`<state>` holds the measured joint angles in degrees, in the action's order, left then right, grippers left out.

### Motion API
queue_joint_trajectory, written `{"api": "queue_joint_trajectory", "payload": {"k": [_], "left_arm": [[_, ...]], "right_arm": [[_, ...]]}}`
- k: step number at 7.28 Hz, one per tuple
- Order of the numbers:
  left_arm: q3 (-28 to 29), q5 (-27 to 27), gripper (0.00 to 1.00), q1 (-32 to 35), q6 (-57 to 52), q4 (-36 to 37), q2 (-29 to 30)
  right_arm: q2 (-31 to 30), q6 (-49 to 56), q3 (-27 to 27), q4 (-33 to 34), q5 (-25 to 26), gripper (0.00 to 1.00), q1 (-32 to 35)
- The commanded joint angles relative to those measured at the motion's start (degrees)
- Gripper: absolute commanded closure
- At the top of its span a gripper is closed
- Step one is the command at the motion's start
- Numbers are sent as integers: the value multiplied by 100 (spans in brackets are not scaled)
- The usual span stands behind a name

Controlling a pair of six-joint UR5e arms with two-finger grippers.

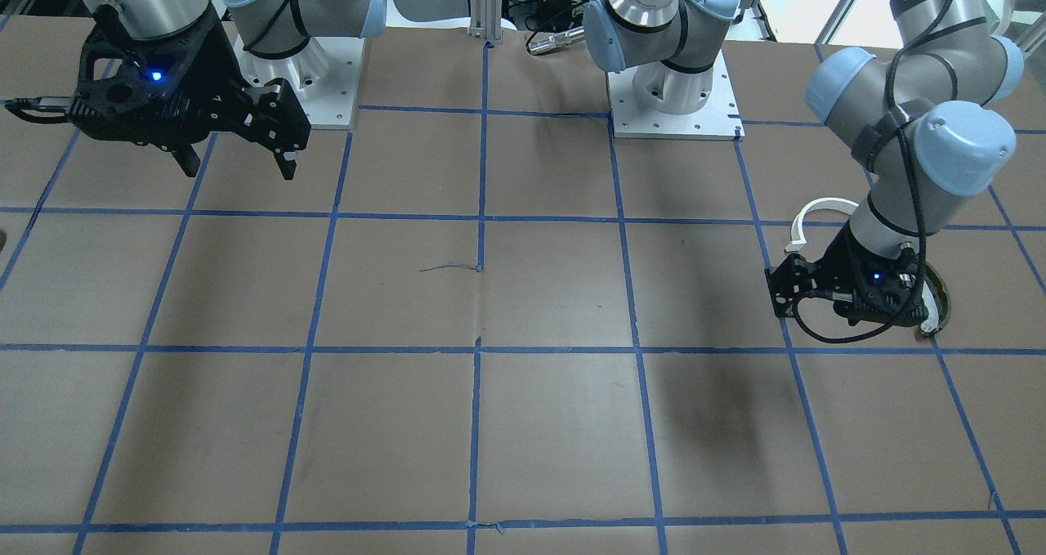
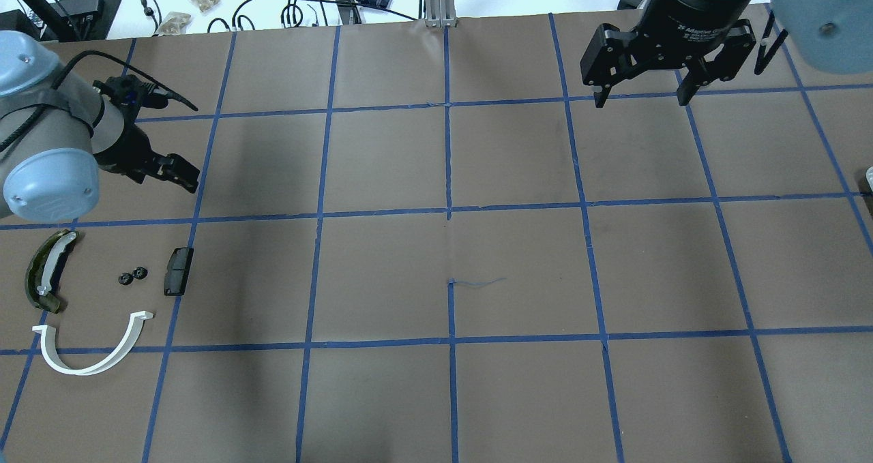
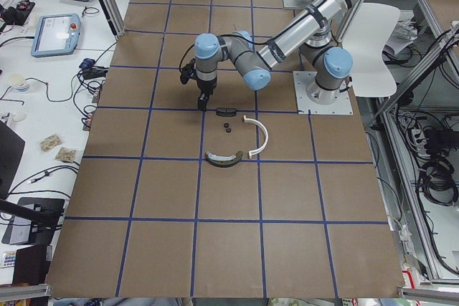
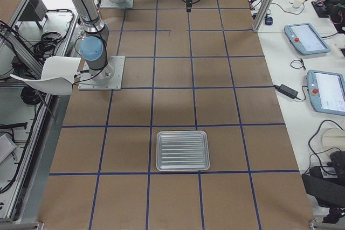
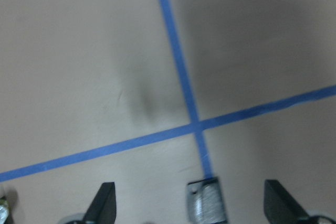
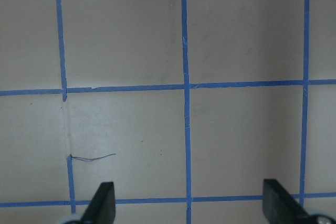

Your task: Place bearing gear from tray to pile

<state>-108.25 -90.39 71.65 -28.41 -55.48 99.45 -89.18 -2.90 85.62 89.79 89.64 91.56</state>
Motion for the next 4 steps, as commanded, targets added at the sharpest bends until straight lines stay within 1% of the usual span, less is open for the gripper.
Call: {"api": "queue_joint_trajectory", "payload": {"k": [1,2,3,4], "left_arm": [[538,-22,0,865,1620,-1062,-460],[1073,-14,0,1199,2333,-1966,-497],[1696,-49,0,1533,2854,-2715,-436],[2250,-75,0,1754,2920,-3401,-392]], "right_arm": [[-3,0,-11,12,-52,0,2],[-3,0,-10,12,-35,0,2],[-3,9,-2,12,-8,0,2],[-3,0,7,12,-43,0,2]]}}
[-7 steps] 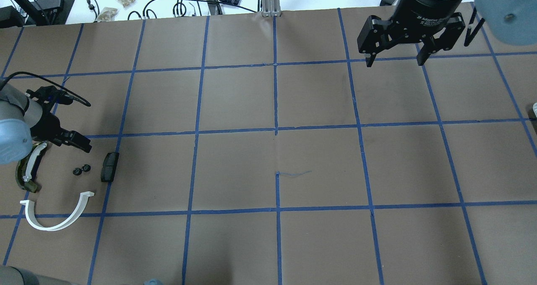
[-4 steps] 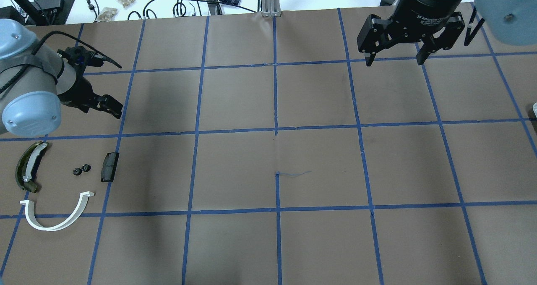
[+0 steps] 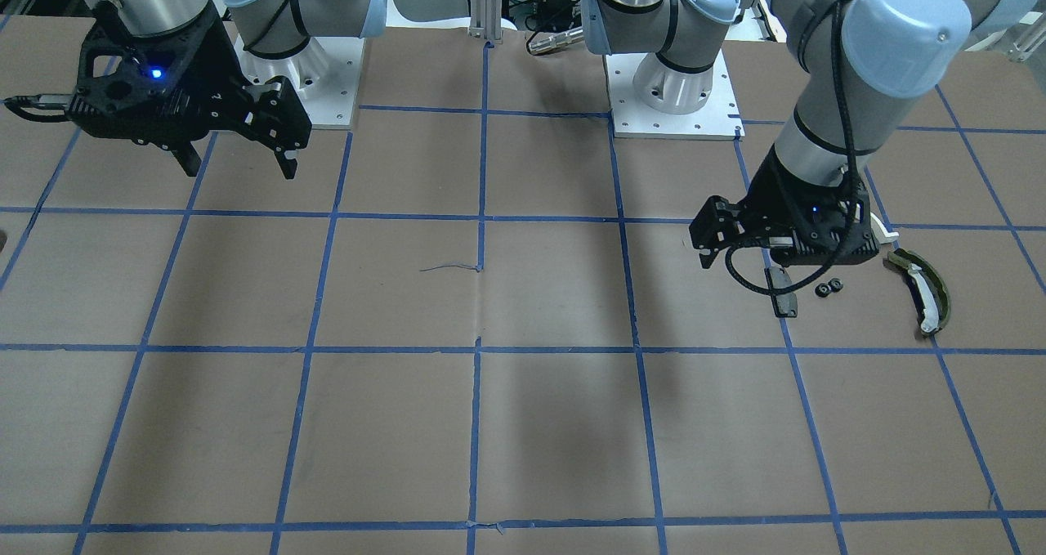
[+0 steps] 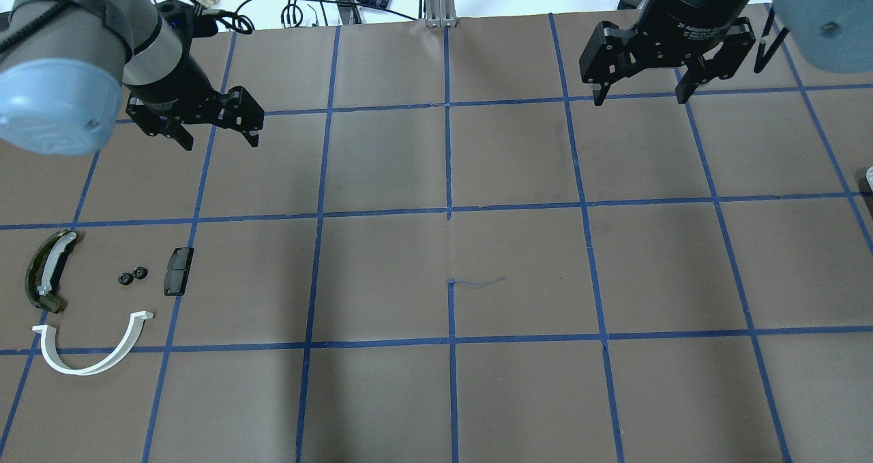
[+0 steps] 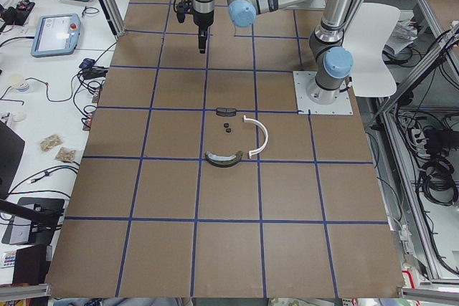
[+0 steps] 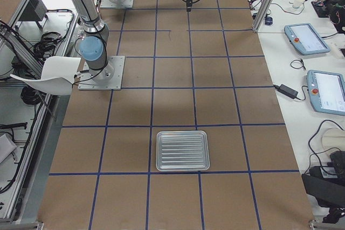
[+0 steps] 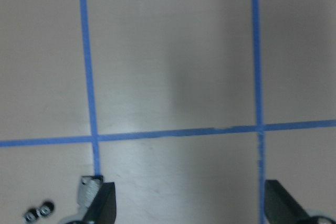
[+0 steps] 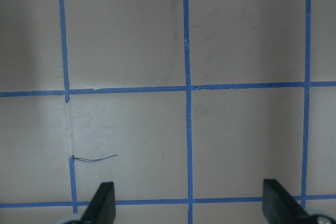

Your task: Place bearing gear from tray to pile

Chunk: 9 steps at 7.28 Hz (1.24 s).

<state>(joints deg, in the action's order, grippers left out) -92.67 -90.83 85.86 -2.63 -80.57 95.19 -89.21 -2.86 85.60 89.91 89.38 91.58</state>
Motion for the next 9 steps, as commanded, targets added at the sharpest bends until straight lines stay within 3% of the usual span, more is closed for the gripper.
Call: {"api": "queue_joint_trajectory", "payload": {"k": [1,9], "left_arm": [[889,-40,0,369,325,-1108,26],[513,-31,0,563,-194,-1040,-492]], "right_arm": [[0,5,-17,1,26,0,0],[9,5,-26,9,9,0,0]]}}
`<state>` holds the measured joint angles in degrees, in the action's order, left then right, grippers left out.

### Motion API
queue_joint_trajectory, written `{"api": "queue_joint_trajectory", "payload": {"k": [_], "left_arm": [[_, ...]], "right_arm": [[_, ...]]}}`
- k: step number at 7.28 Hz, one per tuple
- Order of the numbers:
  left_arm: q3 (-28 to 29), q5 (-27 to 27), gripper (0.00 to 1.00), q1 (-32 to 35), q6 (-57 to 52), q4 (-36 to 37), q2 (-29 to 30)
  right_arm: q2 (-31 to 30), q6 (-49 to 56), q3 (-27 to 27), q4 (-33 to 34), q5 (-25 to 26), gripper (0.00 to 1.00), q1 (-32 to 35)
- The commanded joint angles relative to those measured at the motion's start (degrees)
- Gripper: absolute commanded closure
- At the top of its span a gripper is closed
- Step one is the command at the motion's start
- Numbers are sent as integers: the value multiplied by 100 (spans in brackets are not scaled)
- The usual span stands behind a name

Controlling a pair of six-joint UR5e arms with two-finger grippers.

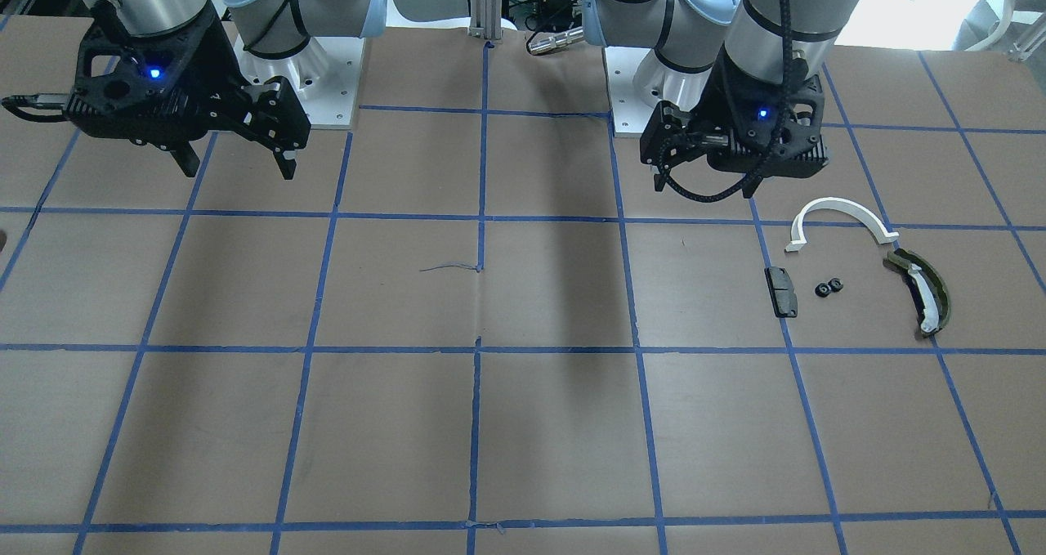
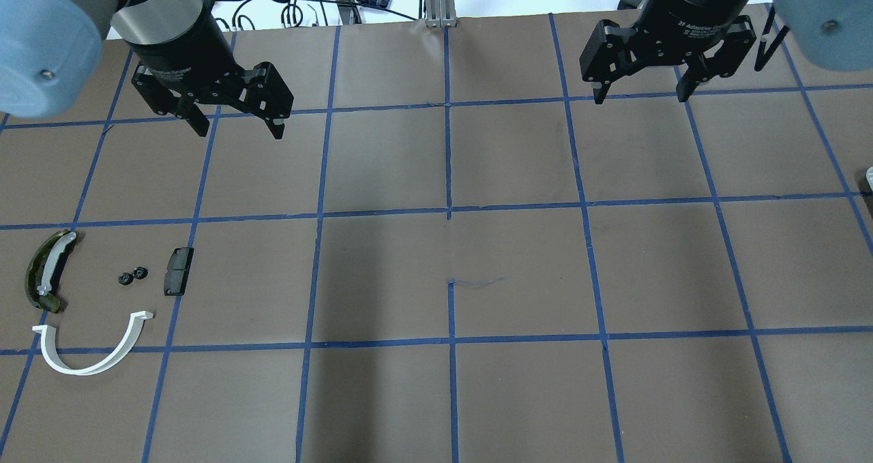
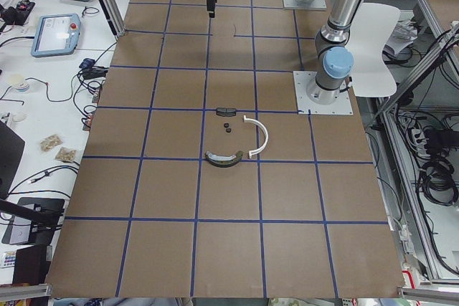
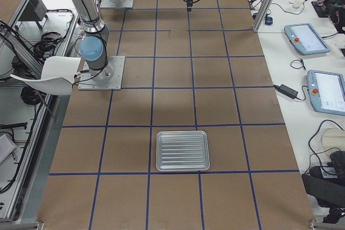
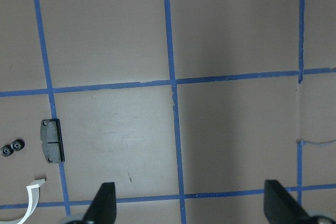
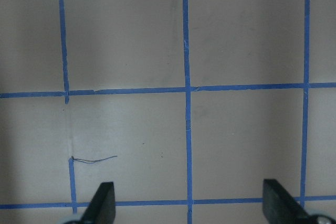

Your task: Place bearing gear from tray to pile

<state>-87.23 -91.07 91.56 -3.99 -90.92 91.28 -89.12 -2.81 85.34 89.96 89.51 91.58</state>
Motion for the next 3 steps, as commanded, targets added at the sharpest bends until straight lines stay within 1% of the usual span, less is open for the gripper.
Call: {"api": "queue_joint_trajectory", "payload": {"k": [1,3], "left_arm": [[-31,10,0,-6,-32,22,-67],[-162,19,0,-6,-5,39,-75]], "right_arm": [[0,0,0,4,23,0,-9],[0,9,-9,4,23,0,-9]]}}
